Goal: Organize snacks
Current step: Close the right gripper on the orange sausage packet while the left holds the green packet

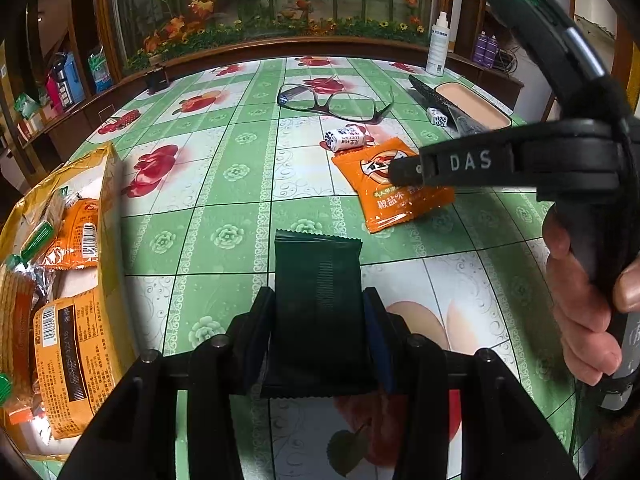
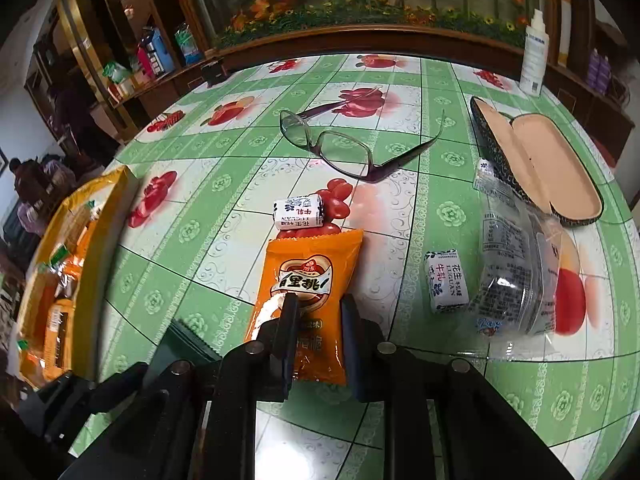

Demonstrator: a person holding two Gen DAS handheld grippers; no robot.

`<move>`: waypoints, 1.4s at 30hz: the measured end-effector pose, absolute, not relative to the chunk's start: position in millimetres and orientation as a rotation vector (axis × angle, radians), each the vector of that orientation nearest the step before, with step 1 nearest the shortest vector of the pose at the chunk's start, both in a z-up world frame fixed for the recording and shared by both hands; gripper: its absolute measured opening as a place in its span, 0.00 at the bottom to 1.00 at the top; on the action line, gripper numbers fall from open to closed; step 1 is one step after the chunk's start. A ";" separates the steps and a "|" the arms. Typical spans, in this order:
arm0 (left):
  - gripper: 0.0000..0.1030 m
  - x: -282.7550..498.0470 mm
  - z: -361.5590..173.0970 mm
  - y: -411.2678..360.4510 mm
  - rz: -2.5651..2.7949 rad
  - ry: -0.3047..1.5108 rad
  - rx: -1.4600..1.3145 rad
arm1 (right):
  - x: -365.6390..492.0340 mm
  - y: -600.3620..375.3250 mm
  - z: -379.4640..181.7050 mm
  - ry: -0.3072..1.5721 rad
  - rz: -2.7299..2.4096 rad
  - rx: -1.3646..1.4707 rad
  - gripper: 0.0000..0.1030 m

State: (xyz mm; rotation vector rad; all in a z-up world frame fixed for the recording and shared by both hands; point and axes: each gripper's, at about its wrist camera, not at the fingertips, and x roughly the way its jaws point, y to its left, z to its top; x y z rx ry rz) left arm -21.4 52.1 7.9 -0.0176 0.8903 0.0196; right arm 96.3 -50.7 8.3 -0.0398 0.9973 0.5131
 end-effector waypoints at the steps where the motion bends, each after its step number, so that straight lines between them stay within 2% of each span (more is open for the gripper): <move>1: 0.42 -21.8 7.6 52.0 0.020 0.889 -0.017 | 96.4 -50.6 9.9 0.996 0.518 -0.033 0.25; 2: 0.42 -22.3 7.3 51.7 0.021 0.888 -0.018 | 96.4 -51.7 11.4 0.989 0.516 -0.023 0.39; 3: 0.42 -22.6 7.1 52.0 0.021 0.887 -0.019 | 95.6 -53.2 13.4 0.977 0.511 -0.011 0.60; 4: 0.42 -23.0 7.1 52.4 0.022 0.887 -0.021 | 96.0 -52.8 14.2 0.968 0.513 -0.006 0.67; 5: 0.42 -23.8 7.3 52.9 0.024 0.887 -0.025 | 94.3 -52.2 15.6 0.950 0.517 -0.004 0.69; 14: 0.42 -25.6 7.4 53.7 0.034 0.892 -0.017 | 89.3 -27.2 -2.9 0.963 0.440 -0.162 0.69; 16: 0.42 -24.8 7.4 52.2 0.035 0.891 -0.008 | 86.2 -25.4 -4.0 0.947 0.431 -0.187 0.60; 23: 0.42 -23.4 8.4 47.0 0.039 0.889 0.011 | 83.2 -24.0 -3.7 0.944 0.423 -0.194 0.56; 28: 0.42 -24.0 8.6 47.4 0.028 0.894 -0.002 | 84.8 -30.9 0.7 0.968 0.442 -0.120 0.49; 34: 0.42 -26.1 9.7 49.8 0.037 0.899 -0.006 | 83.5 -30.8 0.1 0.971 0.446 -0.117 0.49; 42: 0.42 -26.1 8.9 47.3 0.039 0.900 0.002 | 79.9 -21.6 -4.0 0.938 0.437 -0.175 0.58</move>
